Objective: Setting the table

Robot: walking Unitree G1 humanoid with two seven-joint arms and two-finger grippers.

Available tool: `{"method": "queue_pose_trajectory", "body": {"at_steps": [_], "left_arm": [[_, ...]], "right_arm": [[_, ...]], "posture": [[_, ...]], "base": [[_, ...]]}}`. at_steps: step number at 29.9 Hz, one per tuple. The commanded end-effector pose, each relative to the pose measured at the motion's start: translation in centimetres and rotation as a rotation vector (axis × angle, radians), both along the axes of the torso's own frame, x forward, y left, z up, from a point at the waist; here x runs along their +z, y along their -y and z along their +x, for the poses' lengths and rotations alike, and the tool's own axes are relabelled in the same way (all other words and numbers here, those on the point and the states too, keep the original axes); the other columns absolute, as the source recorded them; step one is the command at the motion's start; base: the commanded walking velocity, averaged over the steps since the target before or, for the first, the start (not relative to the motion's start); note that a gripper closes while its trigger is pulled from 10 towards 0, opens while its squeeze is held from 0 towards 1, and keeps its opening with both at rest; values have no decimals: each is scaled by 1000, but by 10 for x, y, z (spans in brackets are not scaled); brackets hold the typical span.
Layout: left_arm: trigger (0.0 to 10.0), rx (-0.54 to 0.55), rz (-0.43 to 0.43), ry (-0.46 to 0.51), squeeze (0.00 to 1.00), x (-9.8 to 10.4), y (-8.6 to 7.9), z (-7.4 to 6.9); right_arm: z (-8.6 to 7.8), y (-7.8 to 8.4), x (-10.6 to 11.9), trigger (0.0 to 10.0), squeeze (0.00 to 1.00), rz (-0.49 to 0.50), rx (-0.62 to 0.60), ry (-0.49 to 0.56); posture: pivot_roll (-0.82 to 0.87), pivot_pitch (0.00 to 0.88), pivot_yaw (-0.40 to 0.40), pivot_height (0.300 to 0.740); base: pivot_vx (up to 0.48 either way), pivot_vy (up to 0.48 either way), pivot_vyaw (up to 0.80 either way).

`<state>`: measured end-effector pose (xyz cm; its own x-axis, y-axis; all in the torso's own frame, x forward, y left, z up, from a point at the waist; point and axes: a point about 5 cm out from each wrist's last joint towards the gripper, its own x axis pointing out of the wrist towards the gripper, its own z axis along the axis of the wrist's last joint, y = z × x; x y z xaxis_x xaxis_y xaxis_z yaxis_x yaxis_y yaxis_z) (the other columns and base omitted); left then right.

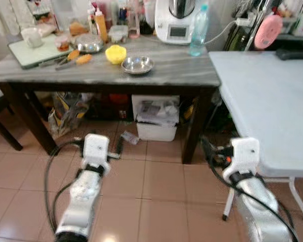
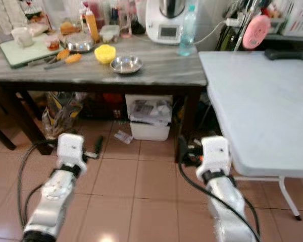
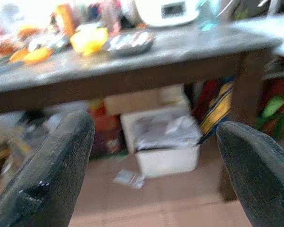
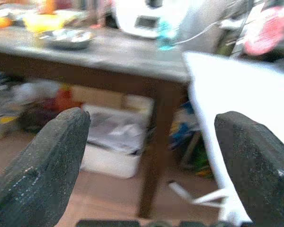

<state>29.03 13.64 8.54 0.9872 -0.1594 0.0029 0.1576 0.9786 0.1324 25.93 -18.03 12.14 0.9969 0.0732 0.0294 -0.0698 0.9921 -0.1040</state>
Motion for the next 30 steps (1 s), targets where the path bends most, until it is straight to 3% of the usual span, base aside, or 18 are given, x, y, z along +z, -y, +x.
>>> {"method": "queue_pose_trajectory", "body": {"at_steps": [1, 17, 30], "left_arm": [[10000, 14, 11, 5, 0, 1, -9, 2], [10000, -55, 34, 93, 0, 17, 4, 5], [10000, -77, 34, 95, 0, 17, 8, 5]], "right_arm": [[1, -3, 5, 10000, 0, 2, -4, 27], [-7, 13, 13, 10000, 0, -54, -73, 58], [-10, 10, 10, 10000, 0, -55, -71, 42]], "posture": [[-124, 0, 17, 740], [-142, 0, 23, 740], [-144, 0, 28, 740]], "base": [[0, -390, 0], [0, -389, 0], [0, -389, -135]]}}
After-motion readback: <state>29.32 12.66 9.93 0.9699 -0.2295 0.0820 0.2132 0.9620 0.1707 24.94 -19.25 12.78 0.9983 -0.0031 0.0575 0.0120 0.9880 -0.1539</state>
